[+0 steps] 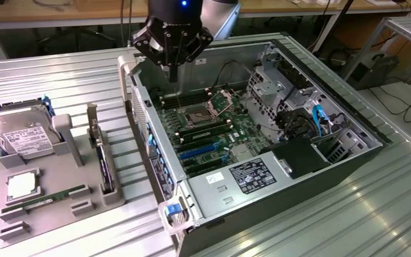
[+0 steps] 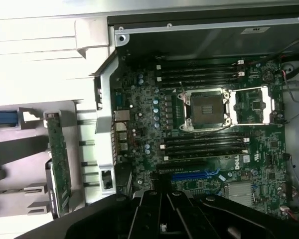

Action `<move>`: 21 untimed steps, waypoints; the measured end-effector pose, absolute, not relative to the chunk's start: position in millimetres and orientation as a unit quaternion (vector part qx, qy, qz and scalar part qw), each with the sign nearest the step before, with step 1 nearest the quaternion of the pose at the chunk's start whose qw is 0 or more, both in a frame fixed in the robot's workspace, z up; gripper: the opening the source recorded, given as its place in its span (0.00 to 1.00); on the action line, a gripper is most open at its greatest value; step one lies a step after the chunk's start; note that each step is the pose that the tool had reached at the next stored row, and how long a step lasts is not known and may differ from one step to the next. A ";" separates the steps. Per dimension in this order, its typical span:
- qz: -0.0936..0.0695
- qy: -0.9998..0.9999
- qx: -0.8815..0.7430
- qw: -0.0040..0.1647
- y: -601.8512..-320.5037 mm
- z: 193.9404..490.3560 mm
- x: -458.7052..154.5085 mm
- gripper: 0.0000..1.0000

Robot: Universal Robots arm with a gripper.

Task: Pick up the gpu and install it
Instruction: 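Reach for the gpu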

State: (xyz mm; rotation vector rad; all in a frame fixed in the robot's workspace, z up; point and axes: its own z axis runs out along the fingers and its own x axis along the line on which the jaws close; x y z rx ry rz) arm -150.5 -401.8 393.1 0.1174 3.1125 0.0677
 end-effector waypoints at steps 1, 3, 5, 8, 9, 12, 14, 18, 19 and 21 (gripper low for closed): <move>0.022 0.999 0.038 0.013 -402.3 393.0 -154.8 0.11; 0.022 0.999 0.038 0.013 -403.8 392.8 -164.3 0.11; 0.022 0.999 0.038 0.013 -405.4 392.6 -173.3 0.11; 0.022 0.999 0.038 0.013 -409.1 392.1 -190.7 0.11; 0.022 0.999 0.038 0.013 -410.0 392.0 -194.9 0.11; 0.022 0.999 0.038 0.013 -413.3 391.6 -207.7 0.11; 0.022 0.999 0.038 0.013 -415.7 391.2 -216.1 0.11; 0.022 0.999 0.038 0.013 -421.1 389.9 -232.2 0.11; 0.022 0.999 0.038 0.013 -422.7 389.2 -235.6 0.11; 0.022 0.999 0.038 0.013 -425.5 387.8 -241.8 0.11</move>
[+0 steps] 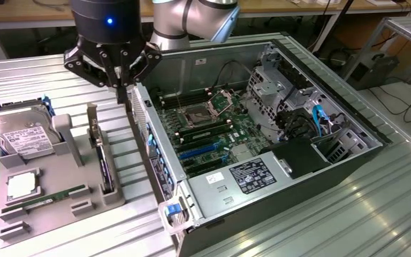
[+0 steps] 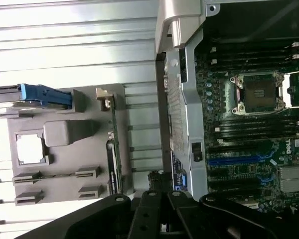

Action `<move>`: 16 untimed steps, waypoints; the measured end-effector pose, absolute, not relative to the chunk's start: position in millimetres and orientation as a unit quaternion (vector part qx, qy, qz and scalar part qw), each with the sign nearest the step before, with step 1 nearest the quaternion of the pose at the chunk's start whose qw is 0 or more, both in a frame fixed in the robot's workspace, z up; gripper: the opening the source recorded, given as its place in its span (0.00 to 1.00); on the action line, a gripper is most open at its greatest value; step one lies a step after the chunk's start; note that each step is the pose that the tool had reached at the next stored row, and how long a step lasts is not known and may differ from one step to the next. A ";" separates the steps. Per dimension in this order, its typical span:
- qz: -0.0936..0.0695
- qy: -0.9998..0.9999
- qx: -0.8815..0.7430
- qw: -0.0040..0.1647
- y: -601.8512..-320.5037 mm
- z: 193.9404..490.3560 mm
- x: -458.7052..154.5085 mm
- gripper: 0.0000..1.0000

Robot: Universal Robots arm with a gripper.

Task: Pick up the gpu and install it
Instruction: 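Reach for the gpu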

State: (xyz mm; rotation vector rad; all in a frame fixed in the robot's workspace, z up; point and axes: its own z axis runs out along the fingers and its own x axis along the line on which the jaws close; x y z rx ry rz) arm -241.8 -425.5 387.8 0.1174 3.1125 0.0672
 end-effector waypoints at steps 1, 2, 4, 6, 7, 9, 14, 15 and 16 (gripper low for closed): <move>0.021 0.999 0.038 0.013 -427.5 386.2 -247.0 0.11; 0.021 0.999 0.038 0.013 -428.9 384.6 -251.9 0.11; 0.020 0.999 0.038 0.013 -430.1 381.6 -261.2 0.11; 0.019 0.999 0.038 0.013 -430.6 378.8 -270.6 0.11; 0.019 0.999 0.038 0.013 -430.5 376.9 -278.3 0.11; 0.018 0.999 0.038 0.013 -430.6 373.8 -288.2 0.11; 0.017 0.999 0.038 0.013 -430.6 371.0 -292.5 0.11; 0.017 0.999 0.038 0.013 -430.6 371.0 -292.5 0.11; 0.017 0.999 0.038 0.013 -430.6 371.0 -292.5 0.11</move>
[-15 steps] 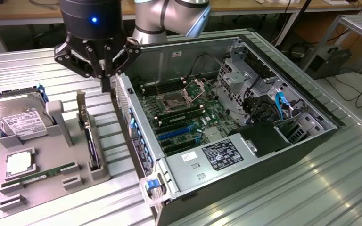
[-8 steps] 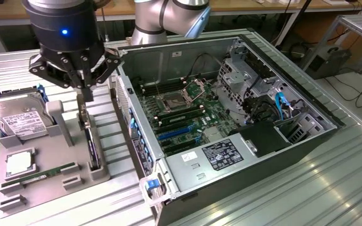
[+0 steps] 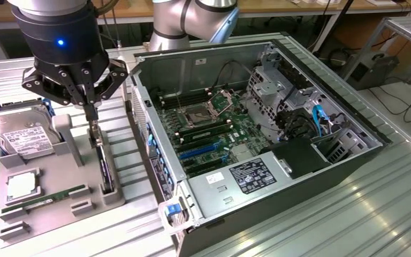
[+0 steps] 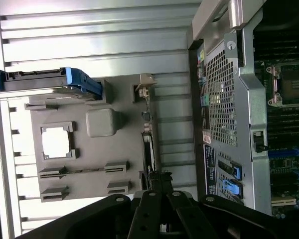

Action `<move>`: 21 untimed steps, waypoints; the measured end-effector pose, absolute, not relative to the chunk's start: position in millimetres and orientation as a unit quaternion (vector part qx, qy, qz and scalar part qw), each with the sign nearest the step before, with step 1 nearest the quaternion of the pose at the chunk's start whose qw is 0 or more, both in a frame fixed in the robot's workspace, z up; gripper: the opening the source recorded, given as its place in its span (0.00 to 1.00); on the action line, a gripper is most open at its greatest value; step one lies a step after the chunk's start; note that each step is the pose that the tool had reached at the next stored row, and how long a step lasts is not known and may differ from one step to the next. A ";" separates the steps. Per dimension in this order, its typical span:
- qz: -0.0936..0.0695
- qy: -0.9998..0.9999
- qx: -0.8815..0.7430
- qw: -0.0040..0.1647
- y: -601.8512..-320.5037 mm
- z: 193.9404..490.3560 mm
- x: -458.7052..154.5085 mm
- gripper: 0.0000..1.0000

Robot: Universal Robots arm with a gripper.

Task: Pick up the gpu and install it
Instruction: 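Reach for the gpu, then pick up the gpu and move the gpu toward the slot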

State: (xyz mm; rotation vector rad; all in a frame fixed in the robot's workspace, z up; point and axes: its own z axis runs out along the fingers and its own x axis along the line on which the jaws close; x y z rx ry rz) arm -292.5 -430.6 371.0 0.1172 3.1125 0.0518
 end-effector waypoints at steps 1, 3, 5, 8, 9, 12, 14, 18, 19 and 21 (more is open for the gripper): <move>0.017 0.999 0.038 0.013 -430.6 371.0 -292.5 0.11; 0.017 0.999 0.038 0.013 -430.6 371.0 -292.5 0.11; 0.017 0.999 0.038 0.013 -430.6 371.0 -292.5 0.11; 0.017 0.999 0.038 0.013 -430.6 371.0 -292.5 0.11; 0.017 0.999 0.038 0.013 -430.6 371.0 -292.5 0.11; 0.017 0.999 0.038 0.013 -430.6 371.0 -292.5 0.24; 0.017 0.999 0.038 0.013 -430.6 371.0 -292.5 0.36; 0.016 0.999 0.038 0.013 -430.6 362.0 -292.6 0.48; 0.016 0.999 0.038 0.013 -430.6 360.2 -292.6 0.48; 0.016 0.999 0.038 0.013 -430.6 356.5 -292.6 0.48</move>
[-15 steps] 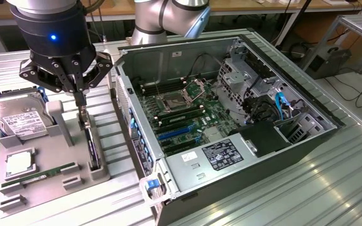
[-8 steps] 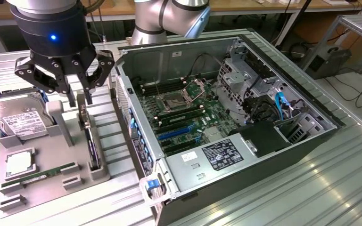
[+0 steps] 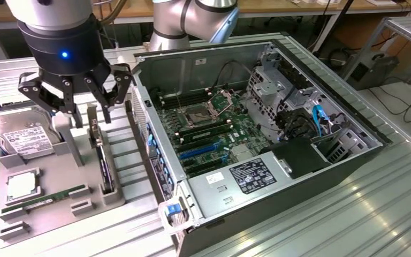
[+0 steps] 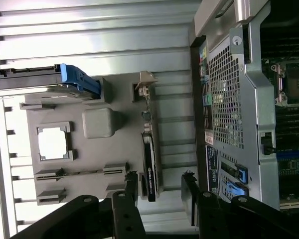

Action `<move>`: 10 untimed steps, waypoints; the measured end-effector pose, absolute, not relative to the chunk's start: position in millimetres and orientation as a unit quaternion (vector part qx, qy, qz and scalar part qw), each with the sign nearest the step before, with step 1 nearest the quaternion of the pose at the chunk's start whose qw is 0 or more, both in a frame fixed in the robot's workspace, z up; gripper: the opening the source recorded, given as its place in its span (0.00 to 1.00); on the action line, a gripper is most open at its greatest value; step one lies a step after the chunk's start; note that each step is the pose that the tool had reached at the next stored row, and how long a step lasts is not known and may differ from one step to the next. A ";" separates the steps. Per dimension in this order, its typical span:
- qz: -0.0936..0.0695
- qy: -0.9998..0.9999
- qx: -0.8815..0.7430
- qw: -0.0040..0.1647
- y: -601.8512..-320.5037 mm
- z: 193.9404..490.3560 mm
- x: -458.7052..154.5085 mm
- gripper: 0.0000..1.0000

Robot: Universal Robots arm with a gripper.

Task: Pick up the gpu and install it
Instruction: 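Pick up the gpu and move the gpu toward the slot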

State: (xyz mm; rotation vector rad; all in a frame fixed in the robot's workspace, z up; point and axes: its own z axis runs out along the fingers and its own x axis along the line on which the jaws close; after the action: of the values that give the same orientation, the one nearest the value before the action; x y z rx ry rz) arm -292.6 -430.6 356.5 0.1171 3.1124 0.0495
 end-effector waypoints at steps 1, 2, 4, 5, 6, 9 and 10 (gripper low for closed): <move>0.016 0.999 0.038 0.013 -430.6 353.6 -292.6 0.48; 0.016 0.999 0.038 0.013 -430.6 351.0 -292.6 0.48; 0.016 0.999 0.038 0.013 -430.6 345.7 -292.6 0.48; 0.016 0.999 0.038 0.013 -430.6 343.2 -292.6 0.48; 0.016 0.999 0.038 0.013 -430.6 341.0 -292.6 0.48; 0.016 0.999 0.038 0.013 -430.6 335.6 -292.8 0.48; 0.016 0.999 0.038 0.013 -430.6 333.7 -293.0 0.48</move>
State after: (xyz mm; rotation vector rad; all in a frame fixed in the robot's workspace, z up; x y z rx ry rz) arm -293.0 -430.6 333.7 0.1172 3.1125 0.0494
